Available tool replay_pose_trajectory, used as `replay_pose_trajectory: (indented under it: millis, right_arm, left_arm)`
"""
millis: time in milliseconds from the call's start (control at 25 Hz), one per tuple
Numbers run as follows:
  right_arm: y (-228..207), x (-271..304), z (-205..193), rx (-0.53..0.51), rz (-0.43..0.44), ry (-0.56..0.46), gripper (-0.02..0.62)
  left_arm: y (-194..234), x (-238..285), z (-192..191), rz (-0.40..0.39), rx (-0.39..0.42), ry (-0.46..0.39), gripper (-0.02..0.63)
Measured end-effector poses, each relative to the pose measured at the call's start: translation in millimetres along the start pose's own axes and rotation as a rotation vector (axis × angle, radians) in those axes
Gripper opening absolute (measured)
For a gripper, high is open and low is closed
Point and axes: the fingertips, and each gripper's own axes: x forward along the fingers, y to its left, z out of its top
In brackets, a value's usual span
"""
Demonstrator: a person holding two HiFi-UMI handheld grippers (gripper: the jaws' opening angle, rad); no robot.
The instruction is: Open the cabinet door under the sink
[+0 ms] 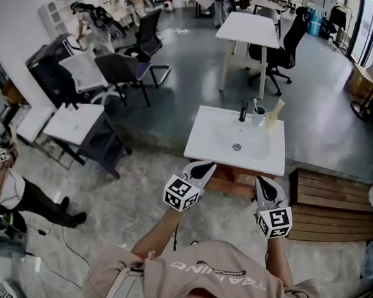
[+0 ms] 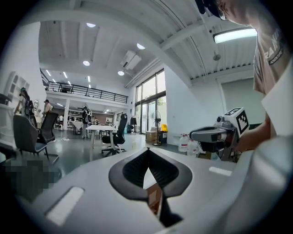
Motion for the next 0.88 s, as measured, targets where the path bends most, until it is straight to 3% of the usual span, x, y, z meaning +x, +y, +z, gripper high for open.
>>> replay_pose_trajectory:
  millis: [440,880]
  right_arm:
    - [3.6,-9.5,-6.9,0.026,-0.036,-0.004,0.000]
    - [15.1,-7.7,-11.2,0.024,-0.016,-0.002,0.000]
  left_arm:
    - [-5.0,-13.3,5.6,0.027,0.051,0.004,0.015]
    - [-1.3,-25.5,-14.0,0.026,-0.014,0.030,0.015]
